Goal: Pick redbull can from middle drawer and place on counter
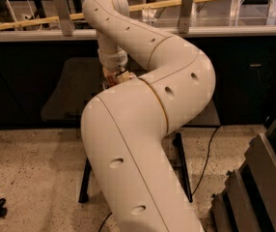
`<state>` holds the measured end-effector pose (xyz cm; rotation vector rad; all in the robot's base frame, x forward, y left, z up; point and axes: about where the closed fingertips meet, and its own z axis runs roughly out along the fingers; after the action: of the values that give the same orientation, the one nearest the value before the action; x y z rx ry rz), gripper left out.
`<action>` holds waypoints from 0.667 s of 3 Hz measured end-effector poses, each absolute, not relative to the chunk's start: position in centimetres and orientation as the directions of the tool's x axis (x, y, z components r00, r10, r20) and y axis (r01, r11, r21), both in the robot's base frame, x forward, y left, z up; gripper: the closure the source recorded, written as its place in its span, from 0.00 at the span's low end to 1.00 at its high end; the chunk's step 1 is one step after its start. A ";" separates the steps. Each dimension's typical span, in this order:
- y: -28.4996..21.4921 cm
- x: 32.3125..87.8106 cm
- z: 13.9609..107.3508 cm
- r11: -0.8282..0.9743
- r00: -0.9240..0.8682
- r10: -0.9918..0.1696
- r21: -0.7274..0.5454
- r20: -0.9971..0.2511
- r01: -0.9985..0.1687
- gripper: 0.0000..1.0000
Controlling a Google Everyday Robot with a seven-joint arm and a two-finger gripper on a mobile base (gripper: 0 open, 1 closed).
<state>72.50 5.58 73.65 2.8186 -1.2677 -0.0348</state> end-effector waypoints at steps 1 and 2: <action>5.5 71.6 71.5 -0.660 0.660 -0.751 0.083 -0.024 -0.747 1.00; 5.5 71.6 71.5 -0.660 0.660 -0.751 0.083 -0.024 -0.747 0.96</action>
Offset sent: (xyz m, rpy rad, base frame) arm -0.0243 -0.0028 -0.0259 -0.0039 0.0718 -0.0060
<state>71.58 5.52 71.52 2.8022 -1.2655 -0.0859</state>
